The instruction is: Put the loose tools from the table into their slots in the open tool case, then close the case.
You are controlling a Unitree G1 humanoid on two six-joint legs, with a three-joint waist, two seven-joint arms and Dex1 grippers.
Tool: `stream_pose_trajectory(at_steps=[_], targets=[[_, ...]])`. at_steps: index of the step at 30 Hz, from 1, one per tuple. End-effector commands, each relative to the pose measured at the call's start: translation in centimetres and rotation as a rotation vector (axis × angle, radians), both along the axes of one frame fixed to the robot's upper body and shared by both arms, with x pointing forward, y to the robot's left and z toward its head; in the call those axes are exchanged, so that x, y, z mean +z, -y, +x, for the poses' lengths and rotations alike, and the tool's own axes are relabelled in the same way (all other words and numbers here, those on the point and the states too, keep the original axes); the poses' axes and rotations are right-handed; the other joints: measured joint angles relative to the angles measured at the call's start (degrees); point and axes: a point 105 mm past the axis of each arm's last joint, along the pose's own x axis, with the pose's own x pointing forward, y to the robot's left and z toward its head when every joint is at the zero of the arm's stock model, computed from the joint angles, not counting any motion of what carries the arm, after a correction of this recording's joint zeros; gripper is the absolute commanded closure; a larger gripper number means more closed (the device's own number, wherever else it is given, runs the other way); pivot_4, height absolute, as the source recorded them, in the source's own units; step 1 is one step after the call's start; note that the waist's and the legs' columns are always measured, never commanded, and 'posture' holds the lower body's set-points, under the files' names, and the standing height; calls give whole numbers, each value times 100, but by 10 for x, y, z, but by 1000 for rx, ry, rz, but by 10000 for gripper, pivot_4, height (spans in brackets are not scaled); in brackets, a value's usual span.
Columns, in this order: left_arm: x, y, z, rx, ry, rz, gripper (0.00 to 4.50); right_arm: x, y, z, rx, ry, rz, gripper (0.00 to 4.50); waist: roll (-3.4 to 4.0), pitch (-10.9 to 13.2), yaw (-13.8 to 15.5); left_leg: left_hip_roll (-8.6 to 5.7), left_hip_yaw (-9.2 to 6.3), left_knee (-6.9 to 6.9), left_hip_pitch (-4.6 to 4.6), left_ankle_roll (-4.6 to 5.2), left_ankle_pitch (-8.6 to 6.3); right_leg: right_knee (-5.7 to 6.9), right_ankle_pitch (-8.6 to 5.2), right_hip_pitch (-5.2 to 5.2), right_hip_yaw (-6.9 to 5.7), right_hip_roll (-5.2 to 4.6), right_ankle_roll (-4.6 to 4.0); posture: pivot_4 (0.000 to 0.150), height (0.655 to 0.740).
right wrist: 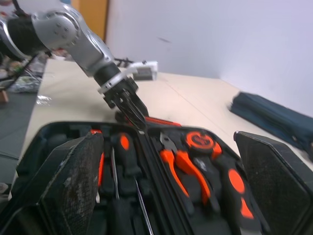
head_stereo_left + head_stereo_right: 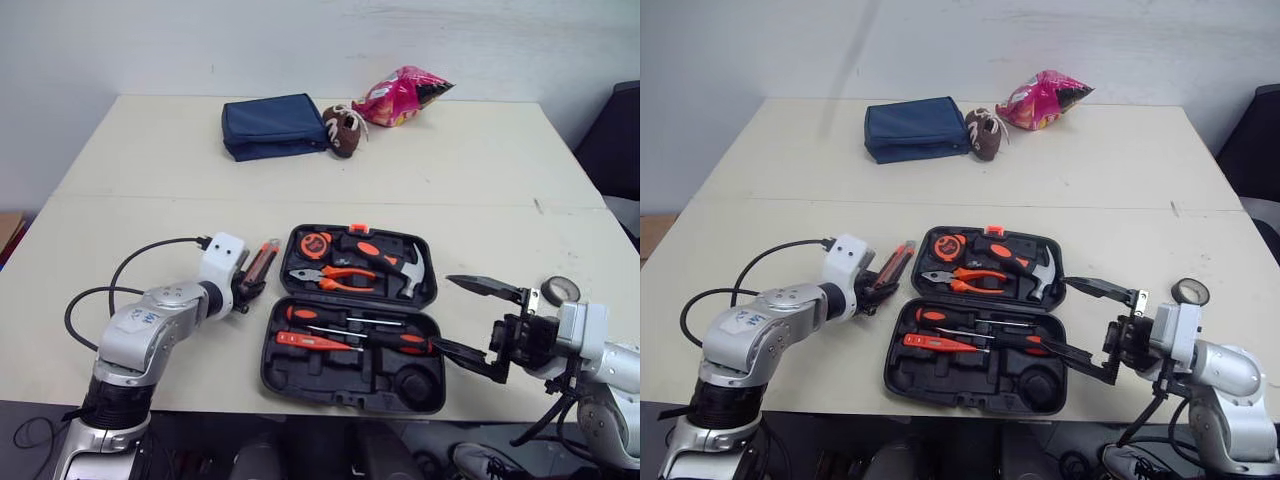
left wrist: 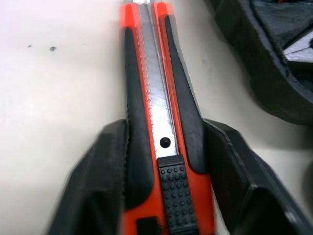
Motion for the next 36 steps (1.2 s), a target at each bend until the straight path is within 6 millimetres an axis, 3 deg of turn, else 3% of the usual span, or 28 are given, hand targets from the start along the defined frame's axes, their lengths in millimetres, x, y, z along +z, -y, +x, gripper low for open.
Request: stream_pose_trajectory(at_steps=[1, 7, 9, 14, 19, 25, 30, 36], targets=[[-11, -22, -2, 76, -41, 20, 29467, 7, -3, -3, 12, 22, 10, 0, 0, 0, -3, 0, 0, 0, 0, 0, 0, 0, 0, 0, 0, 0, 0, 1500, 7400], [39, -28, 2, -37, 222, -38, 29467, 5, 0, -3, -6, 7, -14, 0, -8, 5, -6, 4, 0, 0, -2, 0, 0, 2, -1, -3, -1, 3, -2, 1500, 7400], [69, -18, -17, -354, 380, 25, 29467, 4, 2, -4, -11, 0, -40, 0, -26, 17, -6, 5, 0, -2, -8, -1, 0, 1, -2, -10, -2, 3, -4, 1500, 7400], [77, 9, -63, -916, 367, 122, 29467, 1, 6, -7, 15, -35, -95, 0, -21, 25, 20, 0, 4, -14, -11, -3, -2, -12, -8, -11, -13, -14, -16, 1500, 7400], [69, 43, -93, -1238, 215, 140, 29467, -3, 14, -10, 21, -77, -141, 0, -18, 29, 13, -13, 0, -18, -13, 13, -2, -25, -1, -1, -16, -25, -3, 1500, 7400], [46, 66, -113, -1389, 62, 200, 29467, -7, 20, -13, 3, -108, -155, 0, -19, 33, -21, -8, 6, -19, -16, 16, -3, -40, 3, -1, 3, 2, 6, 1500, 7400], [24, 74, -106, -1362, -13, 288, 29467, -8, 20, -13, -7, -114, -149, 0, -19, 36, 0, 0, 9, -13, -9, 11, 0, -34, 4, -2, 19, 21, 7, 1500, 7400], [17, 88, -101, -1330, -66, 286, 29467, -14, 26, -13, -42, -128, -147, 0, -31, 43, 14, -1, 7, -3, -20, 18, -3, -37, 6, -2, 23, 20, 12, 1500, 7400]])
